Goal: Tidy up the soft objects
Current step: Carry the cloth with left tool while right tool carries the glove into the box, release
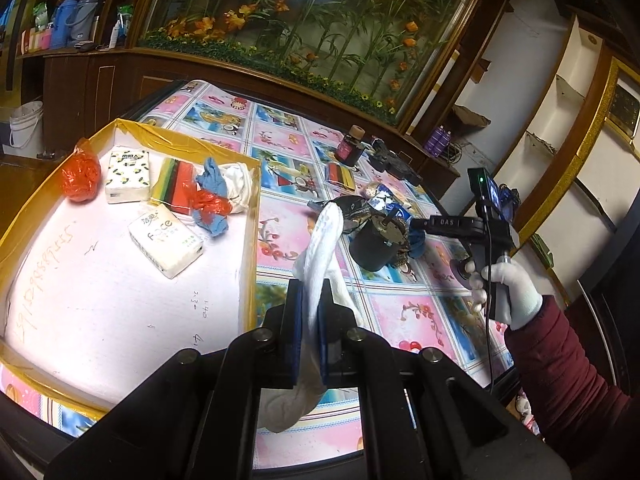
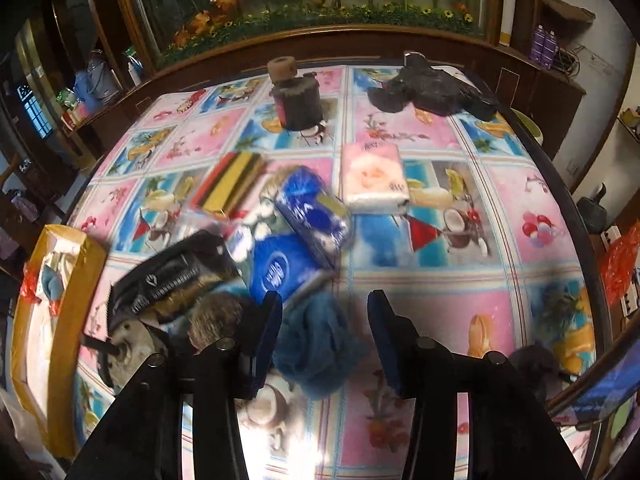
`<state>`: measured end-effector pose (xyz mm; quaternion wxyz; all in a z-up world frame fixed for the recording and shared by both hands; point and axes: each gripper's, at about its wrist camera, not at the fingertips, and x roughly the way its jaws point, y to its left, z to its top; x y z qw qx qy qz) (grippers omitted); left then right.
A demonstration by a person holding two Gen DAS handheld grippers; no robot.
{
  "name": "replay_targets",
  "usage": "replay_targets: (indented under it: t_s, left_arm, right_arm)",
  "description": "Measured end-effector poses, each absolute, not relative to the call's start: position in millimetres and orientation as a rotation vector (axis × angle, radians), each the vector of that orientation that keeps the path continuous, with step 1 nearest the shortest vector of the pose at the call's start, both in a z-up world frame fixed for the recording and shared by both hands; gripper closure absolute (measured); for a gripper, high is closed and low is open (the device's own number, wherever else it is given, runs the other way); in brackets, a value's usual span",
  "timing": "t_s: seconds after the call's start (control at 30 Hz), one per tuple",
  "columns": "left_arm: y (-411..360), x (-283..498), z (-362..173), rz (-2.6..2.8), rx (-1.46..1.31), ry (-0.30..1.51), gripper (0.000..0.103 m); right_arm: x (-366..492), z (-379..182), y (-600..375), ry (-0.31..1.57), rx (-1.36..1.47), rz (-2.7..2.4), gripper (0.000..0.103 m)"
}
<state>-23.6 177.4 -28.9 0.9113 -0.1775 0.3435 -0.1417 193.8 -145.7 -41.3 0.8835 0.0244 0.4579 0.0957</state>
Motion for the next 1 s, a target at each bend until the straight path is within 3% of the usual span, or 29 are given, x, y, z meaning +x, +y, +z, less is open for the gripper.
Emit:
replay_targets:
  t_s: [0.07, 0.1, 0.2, 0.47, 0.83, 0.87, 0.93, 1.0]
  left_arm:
    - [179, -21, -30, -0.294, -0.378, 0.709, 0.099]
    - [180, -22, -30, -0.294, -0.383, 0.707, 0.099]
    - [191, -24, -26, -0.281, -0.397, 0.693, 0.099]
    - [252, -9, -15, -0.162, -0.453, 0.681, 0.099]
    - [323, 45, -57, 0.009, -0.590, 0.774, 0.098]
    - [328, 49, -60, 0.022, -0.596, 0.774, 0.096]
    - [334, 56, -62, 0.032, -0.601, 0.771, 0.081]
    - [338, 63, -63, 0.028, -0.605, 0.766, 0.052]
  right_arm:
    - [192, -49, -146, 0.967, 0.052, 0.209, 0.062]
    - [193, -55, -144, 0.982, 0.050, 0.220, 0.075]
    - [188, -55, -145, 0.946, 0.057, 0.224, 0.084]
    - [133, 11, -118, 0.739, 0.054, 0.306, 0.084]
    - [101, 13, 30, 0.849, 0.032, 0.750, 0.084]
    - [100, 10, 44, 0.868, 0.032, 0.782, 0.084]
    - [99, 5, 67, 0.906, 0.049, 0.824, 0.084]
    - [99, 0, 91, 0.927, 0.036, 0.858, 0.083]
